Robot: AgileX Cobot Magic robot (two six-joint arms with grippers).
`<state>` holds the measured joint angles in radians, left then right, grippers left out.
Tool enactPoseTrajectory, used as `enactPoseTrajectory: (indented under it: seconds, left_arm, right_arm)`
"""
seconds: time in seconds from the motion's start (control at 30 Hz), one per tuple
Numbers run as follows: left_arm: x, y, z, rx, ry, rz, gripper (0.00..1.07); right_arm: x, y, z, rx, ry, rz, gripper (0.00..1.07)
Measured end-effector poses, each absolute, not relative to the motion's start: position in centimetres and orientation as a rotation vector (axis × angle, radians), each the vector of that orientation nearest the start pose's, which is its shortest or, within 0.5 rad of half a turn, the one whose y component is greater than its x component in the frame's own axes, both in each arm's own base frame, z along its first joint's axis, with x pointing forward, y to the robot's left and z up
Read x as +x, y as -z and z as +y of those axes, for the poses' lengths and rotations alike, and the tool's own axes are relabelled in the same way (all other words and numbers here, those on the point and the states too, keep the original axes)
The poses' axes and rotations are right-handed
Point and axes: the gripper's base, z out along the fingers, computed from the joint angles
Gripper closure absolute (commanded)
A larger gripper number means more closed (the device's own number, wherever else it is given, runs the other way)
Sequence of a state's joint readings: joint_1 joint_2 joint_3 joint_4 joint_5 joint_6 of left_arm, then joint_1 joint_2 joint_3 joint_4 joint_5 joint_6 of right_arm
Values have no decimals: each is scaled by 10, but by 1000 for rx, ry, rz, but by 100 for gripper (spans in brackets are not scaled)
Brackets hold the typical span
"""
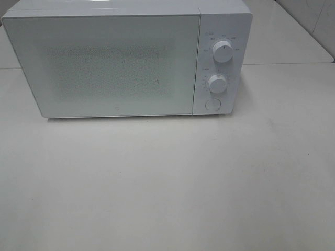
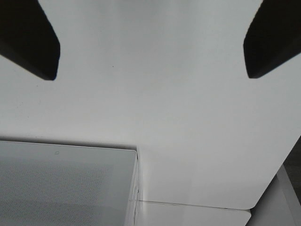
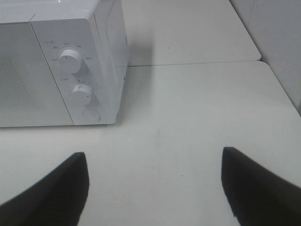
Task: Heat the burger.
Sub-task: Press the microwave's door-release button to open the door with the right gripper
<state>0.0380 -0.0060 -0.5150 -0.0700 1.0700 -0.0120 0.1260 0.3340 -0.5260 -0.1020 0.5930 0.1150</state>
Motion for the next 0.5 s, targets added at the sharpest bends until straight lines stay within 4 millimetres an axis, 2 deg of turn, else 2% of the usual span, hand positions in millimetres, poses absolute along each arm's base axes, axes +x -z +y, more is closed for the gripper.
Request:
enactPoseTrajectory:
  seconds: [0.07,0.1,0.17,0.2,0.23,0.3,0.43,0.47,0.5]
  left_arm:
    - [-8,-281,-6,-46,67,2031,8]
    - [-8,-281,-6,-46,67,2031,8]
    - [-8,-281,-6,-46,67,2031,8]
    - [-8,-281,-6,-46,67,2031,8]
    - [-8,-281,-6,-46,67,2031,8]
    - [-8,-281,-6,-46,67,2031,8]
    - [-8,-281,-6,-46,67,2031,8]
    - [-8,-281,-6,-46,67,2031,8]
    - [-8,-281,-6,-46,67,2031,8]
  right_arm:
    - [72,-315,4,-54,-54,1879,31]
    - [83,-316,6,-60,-55,1877,31]
    - [87,-316,7,-62,-57,1871,31]
    - [98,-315,8,-67,-59,1876,31]
    - [98,-315,8,-67,-59,1876,31]
    - [113,-313,11,-74,-62,1889,31]
    - [128,-309,13,-81,-64,1905,31]
    - [138,-305,15,-86,-66,1921,31]
    - [138,-305,15,-86,-66,1921,31]
